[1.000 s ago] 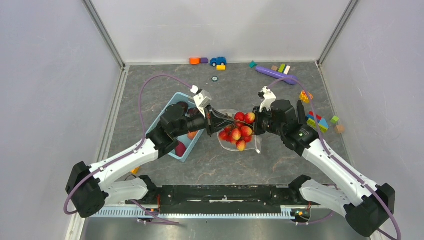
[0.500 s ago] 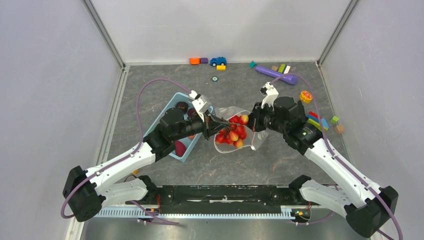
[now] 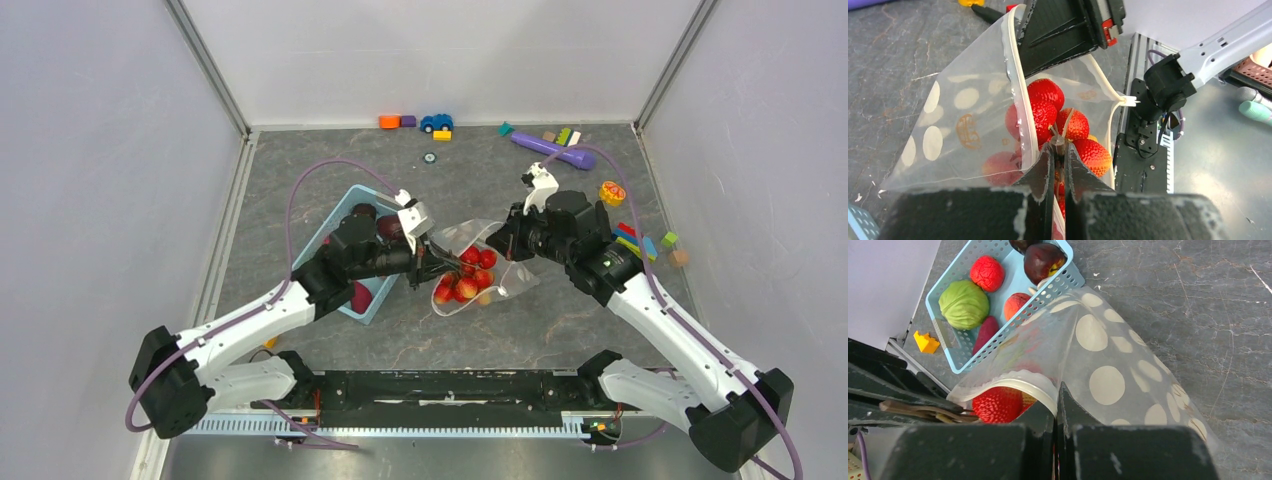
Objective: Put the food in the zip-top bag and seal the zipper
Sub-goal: Place the fake fruit in the zipper food storage bag.
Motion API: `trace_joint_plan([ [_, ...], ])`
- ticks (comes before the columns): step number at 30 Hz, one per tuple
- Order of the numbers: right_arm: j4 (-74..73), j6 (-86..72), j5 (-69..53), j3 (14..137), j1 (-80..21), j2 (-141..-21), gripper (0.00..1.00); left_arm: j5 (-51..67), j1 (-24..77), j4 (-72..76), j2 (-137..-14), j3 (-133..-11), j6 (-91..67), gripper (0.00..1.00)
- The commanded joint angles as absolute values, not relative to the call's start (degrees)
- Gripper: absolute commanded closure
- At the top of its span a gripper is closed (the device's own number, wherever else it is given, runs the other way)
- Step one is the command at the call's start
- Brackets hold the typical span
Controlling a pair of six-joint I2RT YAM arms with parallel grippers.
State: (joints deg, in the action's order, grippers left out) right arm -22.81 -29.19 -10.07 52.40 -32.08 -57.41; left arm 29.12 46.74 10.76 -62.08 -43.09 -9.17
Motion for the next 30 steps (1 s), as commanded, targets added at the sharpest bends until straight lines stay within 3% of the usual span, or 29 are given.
trace_joint_plan([
  [1, -20.4, -28.1, -10.6, 54.6, -31.7, -57.0, 1.00, 25.5, 46.9, 9.2, -64.6, -47.8, -6.8, 0.98],
  [6, -20.3, -28.4, -10.4, 53.6, -31.7, -57.0, 1.00, 15.2, 46.9, 8.8, -66.3, -49.7, -7.6, 0.98],
  [22, -11.1, -40.5, -12.0, 46.1, -31.7, -56.4, 1.00, 5.1, 53.3, 19.1, -73.3, -51.1, -9.0, 0.98],
  [24, -11.0, -41.1, -12.0, 46.1, -31.7, -56.2, 1.00, 2.1, 54.8, 18.7, -74.4, -51.9, -7.7, 0.93],
  [26, -10.9, -41.8, -12.0, 46.1, -31.7, -56.0, 1.00, 0.3, 56.1, 18.3, -75.3, -52.4, -6.7, 0.81],
  [30, -10.9, -42.4, -12.1, 46.5, -31.6, -55.5, 1.00, -2.9, 57.0, 17.9, -76.1, -52.7, -6.3, 0.70],
])
